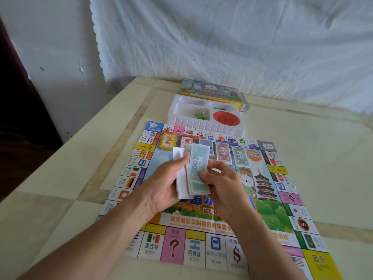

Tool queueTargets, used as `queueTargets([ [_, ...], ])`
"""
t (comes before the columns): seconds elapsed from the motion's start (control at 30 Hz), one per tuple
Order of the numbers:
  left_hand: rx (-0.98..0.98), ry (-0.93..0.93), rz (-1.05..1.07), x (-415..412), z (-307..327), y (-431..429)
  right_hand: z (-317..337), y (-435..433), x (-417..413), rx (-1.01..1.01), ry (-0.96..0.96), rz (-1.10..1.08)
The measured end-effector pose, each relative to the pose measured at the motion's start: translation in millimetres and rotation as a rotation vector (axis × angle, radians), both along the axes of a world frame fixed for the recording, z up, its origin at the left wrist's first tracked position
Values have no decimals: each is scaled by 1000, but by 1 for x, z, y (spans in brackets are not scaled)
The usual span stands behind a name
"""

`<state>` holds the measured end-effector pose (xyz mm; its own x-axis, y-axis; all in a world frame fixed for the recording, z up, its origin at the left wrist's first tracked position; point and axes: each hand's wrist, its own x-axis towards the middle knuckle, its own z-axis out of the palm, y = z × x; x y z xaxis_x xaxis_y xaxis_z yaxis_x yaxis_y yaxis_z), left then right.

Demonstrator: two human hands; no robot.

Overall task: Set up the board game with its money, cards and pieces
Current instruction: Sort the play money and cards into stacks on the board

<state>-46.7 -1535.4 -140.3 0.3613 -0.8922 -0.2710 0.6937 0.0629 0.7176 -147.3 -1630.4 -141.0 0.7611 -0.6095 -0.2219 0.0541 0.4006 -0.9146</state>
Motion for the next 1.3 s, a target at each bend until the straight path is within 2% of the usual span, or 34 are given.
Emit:
queueTargets([
  [0.17,9,-88,76,-2,-4,-3,-5,2,4,-283,192,-106],
  [0.33,46,-181,131,-2,-8,-4,-1,3,2,-408,287,-87],
  [0.4,29,-184,103,-1,-6,-3,0,1,1,-379,284,-114],
  [0.5,12,-160,65,3,-1,-1,3,-5,-2,-233,241,-137],
  [0.63,94,-217,150,2,-3,-2,6,-8,-5,-62,144,-82],
  [0.77,139,-291,248,2,-4,-4,2,-2,-2,-55,121,8],
  [0.93,105,-170,163,5,-2,-3,3,-8,-2,14,47,-83],
  [1.13,173,-300,306,0,-4,-4,2,-1,-1,42,38,23],
  [1.3,121,-237,247,2,-1,-3,1,-5,-1,91,22,-37],
])
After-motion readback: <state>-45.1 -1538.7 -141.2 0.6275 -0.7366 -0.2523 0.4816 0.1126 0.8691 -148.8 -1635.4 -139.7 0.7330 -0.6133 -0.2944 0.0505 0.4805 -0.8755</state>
